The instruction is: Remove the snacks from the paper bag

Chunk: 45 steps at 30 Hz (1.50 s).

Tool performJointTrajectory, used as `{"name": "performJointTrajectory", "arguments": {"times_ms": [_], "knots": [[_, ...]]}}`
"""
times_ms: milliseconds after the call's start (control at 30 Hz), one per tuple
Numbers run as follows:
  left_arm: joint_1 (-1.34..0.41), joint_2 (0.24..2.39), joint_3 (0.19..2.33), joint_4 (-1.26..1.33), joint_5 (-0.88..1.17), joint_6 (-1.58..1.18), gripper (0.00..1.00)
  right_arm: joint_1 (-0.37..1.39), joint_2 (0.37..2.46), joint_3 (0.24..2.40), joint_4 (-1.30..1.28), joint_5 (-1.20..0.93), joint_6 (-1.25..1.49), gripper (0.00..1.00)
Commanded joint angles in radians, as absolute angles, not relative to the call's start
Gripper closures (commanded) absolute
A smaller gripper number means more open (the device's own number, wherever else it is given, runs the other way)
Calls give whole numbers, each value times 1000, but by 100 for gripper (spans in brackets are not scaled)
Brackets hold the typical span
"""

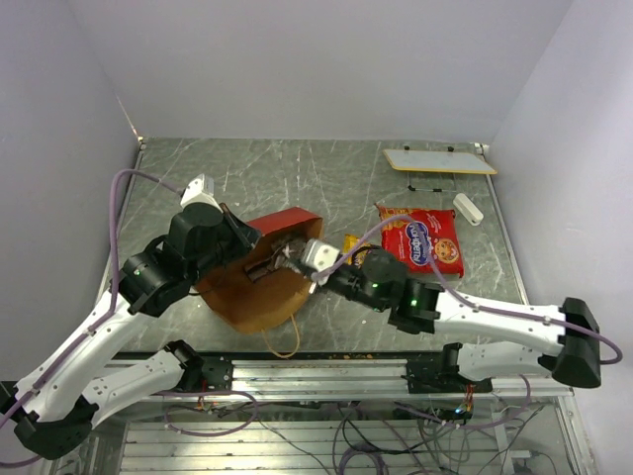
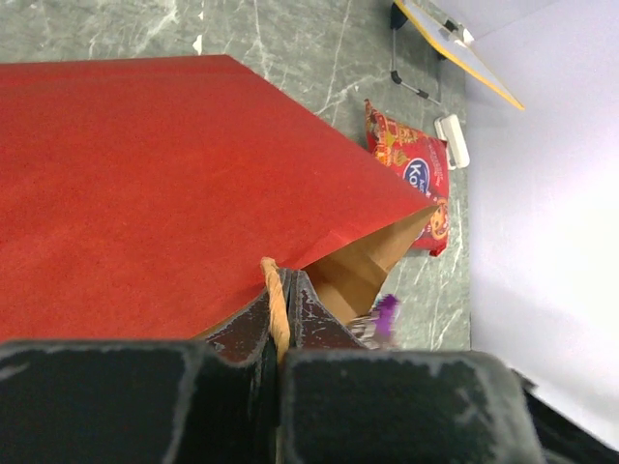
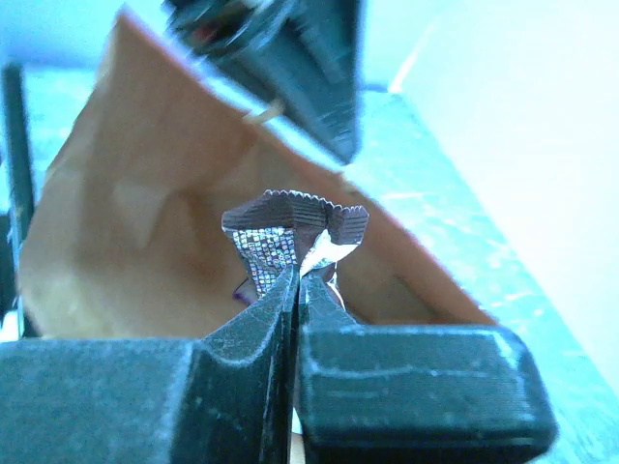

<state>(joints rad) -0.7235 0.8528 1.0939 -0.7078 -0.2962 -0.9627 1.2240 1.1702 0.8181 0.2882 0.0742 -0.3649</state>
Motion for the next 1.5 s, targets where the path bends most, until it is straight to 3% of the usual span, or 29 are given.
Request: {"name": "performJointTrajectory", "arguments": {"times_ms": [0, 300, 400, 567, 833, 1100, 1467], "knots": [[-726, 878, 1156, -712, -303, -953, 93, 1223, 1073, 876, 306, 308, -279, 100], [-726, 865, 1127, -706, -302, -996, 93, 1194, 1046, 942, 458, 833, -309, 100], [-724, 833, 1089, -692, -319, -1024, 93, 1106, 1105, 1010, 225, 857, -178, 100], [-726, 833, 1100, -692, -322, -1020, 93, 873, 1213, 1119, -183, 674, 274, 100], [-725, 904, 1172, -737, -321, -962, 93, 682, 1401, 1077, -371, 392, 590, 100], [-726, 920, 1135, -704, -232, -1001, 93, 455, 1468, 1014, -385, 159, 673, 100], [-726, 917, 1140, -635, -193, -963, 93, 403, 1519, 936, -283, 118, 673, 100]]}}
